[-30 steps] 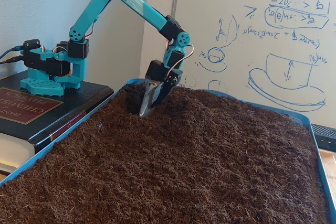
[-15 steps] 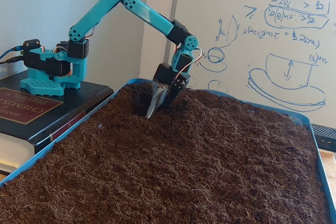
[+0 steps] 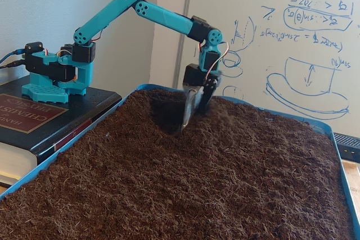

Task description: Build a berm.

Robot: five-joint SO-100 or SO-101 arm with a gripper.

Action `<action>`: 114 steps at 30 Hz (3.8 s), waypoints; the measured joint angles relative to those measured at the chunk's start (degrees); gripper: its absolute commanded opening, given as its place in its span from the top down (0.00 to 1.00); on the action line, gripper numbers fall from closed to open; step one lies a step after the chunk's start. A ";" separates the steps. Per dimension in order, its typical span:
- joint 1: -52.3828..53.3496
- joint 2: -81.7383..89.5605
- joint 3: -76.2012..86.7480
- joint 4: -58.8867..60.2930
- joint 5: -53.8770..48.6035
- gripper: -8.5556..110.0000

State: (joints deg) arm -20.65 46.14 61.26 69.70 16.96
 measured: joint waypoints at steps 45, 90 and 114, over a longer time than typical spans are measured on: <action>12.48 32.78 41.84 15.03 -12.74 0.92; 16.44 10.20 21.27 -7.91 -21.88 0.92; 19.69 36.04 18.72 -7.38 -26.81 0.92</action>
State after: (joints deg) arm -0.97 82.18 79.98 62.31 -9.84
